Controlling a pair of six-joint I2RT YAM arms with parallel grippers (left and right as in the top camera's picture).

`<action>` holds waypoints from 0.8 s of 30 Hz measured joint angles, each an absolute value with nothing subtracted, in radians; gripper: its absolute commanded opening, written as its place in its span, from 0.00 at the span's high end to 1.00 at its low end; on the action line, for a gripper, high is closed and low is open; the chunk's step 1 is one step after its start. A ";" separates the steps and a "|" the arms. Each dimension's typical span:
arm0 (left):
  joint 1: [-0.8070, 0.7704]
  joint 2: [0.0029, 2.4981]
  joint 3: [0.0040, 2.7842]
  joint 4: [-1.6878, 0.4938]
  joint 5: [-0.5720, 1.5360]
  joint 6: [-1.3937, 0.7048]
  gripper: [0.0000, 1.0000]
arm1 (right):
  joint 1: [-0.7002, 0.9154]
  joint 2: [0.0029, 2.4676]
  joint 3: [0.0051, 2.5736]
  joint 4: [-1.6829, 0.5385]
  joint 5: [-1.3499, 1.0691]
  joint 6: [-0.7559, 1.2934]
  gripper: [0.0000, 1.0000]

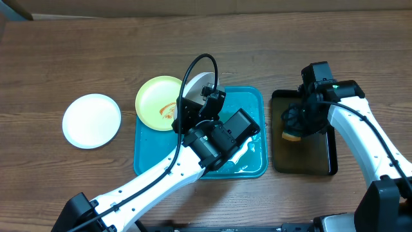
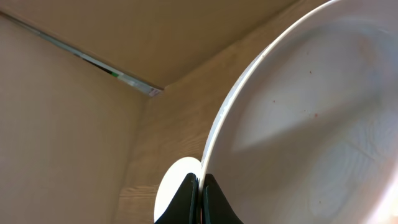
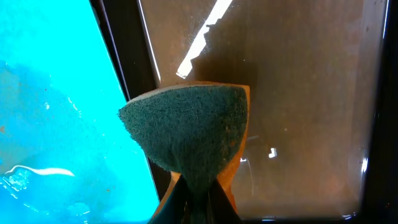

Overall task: Clean dirty plates on tray and stack at the side
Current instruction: 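Lift the plate off the tray and carry it left with left gripper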

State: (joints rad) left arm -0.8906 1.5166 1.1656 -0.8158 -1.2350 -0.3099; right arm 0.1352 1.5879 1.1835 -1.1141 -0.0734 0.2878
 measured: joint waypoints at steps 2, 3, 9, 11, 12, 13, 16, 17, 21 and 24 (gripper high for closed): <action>-0.891 1.517 1.166 -0.816 -1.241 -0.310 0.96 | 0.135 1.588 1.184 -1.114 -0.074 0.288 0.96; -0.891 1.517 1.166 -0.816 -1.244 -0.310 0.96 | 0.135 1.588 1.184 -1.114 -0.073 0.287 0.96; -0.891 1.517 1.166 -0.816 -1.248 -0.310 0.96 | 0.135 1.588 1.184 -1.114 -0.073 0.288 0.96; -0.891 1.517 1.166 -0.816 -1.251 -0.310 0.96 | 0.135 1.588 1.184 -1.115 -0.074 0.288 0.96; -0.891 1.517 1.166 -0.816 -1.252 -0.310 0.96 | 0.135 1.588 1.184 -1.116 -0.073 0.288 0.96; -0.891 1.517 1.166 -0.816 -1.251 -0.310 0.96 | 0.135 1.588 1.184 -1.116 -0.074 0.287 0.96; -0.891 1.517 1.166 -0.817 -1.236 -0.310 0.96 | 0.135 1.588 1.184 -1.117 -0.074 0.287 0.96; -0.891 1.517 1.166 -0.818 -1.228 -0.311 0.96 | 0.135 1.588 1.184 -1.117 -0.074 0.288 0.96; -0.883 1.517 1.166 -0.859 -1.179 -0.343 0.96 | 0.135 1.588 1.184 -1.111 -0.074 0.287 0.96; -0.853 1.517 1.168 -0.920 -1.106 -0.395 0.96 | 0.135 1.588 1.184 -1.087 -0.073 0.287 0.96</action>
State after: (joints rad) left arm -0.8532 1.5166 1.1679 -0.9195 -1.1065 -0.3954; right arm 0.1352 1.5879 1.1835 -1.0870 -0.0734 0.2874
